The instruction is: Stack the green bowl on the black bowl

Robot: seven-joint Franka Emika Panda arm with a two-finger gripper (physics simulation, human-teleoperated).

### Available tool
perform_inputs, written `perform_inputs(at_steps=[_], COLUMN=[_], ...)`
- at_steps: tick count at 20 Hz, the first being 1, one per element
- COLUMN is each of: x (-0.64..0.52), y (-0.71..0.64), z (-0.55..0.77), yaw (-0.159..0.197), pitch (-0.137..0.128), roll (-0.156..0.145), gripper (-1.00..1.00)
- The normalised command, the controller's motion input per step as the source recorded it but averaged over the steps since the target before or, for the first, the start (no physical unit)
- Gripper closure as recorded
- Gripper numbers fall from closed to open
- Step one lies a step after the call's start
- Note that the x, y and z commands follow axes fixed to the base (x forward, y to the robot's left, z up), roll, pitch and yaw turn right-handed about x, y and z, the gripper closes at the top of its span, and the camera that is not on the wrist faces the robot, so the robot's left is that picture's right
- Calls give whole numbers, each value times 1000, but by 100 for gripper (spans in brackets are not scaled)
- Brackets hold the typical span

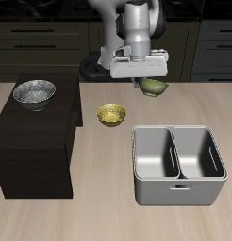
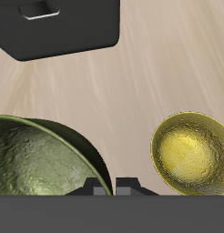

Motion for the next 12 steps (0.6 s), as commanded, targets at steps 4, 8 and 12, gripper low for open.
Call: perform_inputs(at_steps=[4, 8, 12], x=[-72, -20, -37], y=[-66, -65, -41], z=[523, 395, 355], yaw=[27, -7, -7], pitch=[-53, -10, 12], roll=[-2, 4, 29], gripper=[100, 100, 100])
